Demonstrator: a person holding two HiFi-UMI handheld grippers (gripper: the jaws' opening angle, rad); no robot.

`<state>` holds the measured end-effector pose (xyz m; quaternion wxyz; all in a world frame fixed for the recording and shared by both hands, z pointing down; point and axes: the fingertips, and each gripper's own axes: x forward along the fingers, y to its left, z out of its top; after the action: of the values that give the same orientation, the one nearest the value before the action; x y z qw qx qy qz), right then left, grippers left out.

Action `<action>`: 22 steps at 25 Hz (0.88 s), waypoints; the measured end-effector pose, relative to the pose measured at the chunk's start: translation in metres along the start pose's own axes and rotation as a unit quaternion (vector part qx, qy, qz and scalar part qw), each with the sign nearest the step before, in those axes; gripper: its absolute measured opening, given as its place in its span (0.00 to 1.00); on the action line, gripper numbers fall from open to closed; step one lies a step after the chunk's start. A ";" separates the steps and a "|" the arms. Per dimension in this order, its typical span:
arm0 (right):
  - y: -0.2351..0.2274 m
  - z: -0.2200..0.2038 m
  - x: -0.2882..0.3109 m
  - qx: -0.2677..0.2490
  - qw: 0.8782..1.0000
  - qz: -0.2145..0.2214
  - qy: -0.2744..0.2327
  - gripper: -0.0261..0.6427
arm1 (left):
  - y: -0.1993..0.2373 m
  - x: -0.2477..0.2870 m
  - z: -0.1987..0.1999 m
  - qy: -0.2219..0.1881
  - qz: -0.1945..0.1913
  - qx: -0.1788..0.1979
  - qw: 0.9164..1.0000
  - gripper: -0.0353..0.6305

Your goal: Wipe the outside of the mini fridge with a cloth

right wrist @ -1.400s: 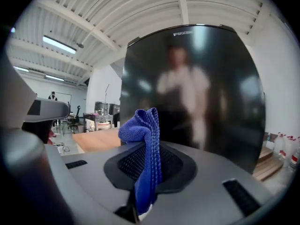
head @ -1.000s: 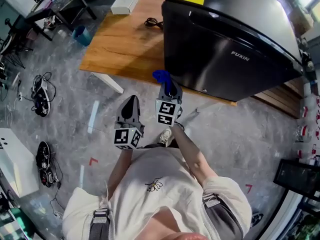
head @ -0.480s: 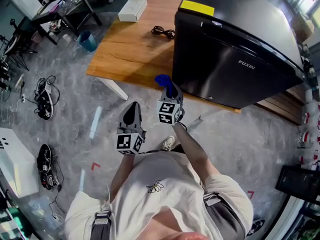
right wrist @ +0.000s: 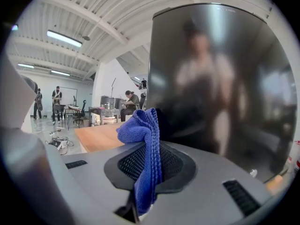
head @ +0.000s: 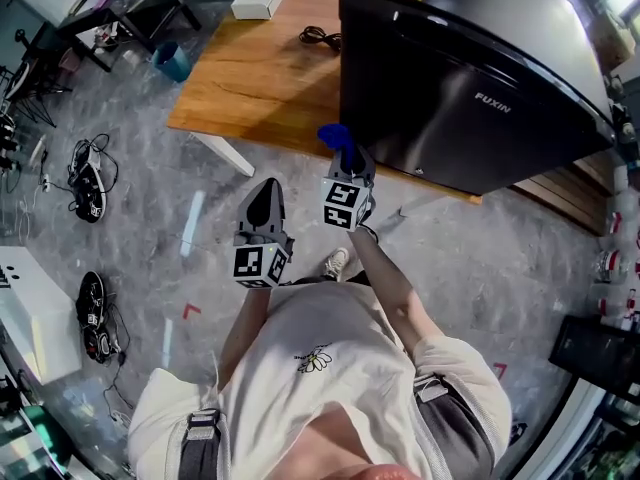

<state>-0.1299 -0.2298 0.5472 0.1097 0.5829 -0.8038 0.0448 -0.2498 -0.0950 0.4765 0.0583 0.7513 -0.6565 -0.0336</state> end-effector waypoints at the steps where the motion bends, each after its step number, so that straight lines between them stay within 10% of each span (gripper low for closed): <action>1: -0.004 0.000 -0.003 0.005 1.000 -0.003 -0.001 0.13 | -0.003 0.001 -0.001 0.001 -0.001 -0.001 1.000 0.06; 22: -0.207 -0.030 -0.105 0.031 0.987 -0.154 0.021 0.13 | -0.143 0.042 -0.018 0.012 -0.106 -0.014 0.994 0.06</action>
<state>0.1013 -0.1917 0.5406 0.1139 0.7021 -0.6999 0.0641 -0.1012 -0.1175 0.4769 0.0733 0.8162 -0.5717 -0.0397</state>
